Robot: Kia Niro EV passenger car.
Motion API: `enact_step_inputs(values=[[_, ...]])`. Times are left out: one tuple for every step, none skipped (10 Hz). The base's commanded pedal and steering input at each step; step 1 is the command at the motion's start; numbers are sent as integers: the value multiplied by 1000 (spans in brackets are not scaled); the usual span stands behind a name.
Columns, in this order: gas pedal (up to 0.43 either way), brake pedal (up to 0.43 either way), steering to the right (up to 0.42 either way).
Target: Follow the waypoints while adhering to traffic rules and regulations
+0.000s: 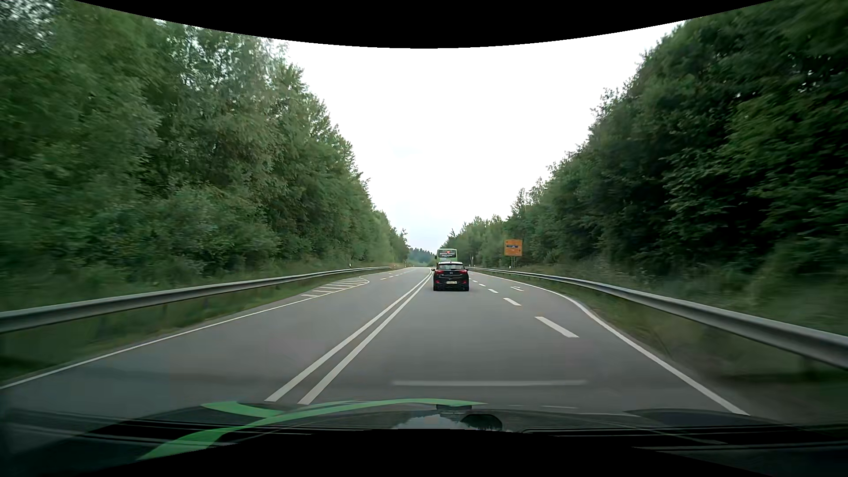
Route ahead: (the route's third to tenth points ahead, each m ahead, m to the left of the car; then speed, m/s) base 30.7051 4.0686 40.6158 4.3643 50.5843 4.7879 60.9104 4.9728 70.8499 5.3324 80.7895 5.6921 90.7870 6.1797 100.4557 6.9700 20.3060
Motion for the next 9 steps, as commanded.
enact_step_inputs(values=[[287, 0, -2], [248, 0, -1], [240, 0, -1], [240, 0, -2], [260, 0, -2], [280, 0, -1], [287, 0, -2], [299, 0, -2], [299, 0, -2]])
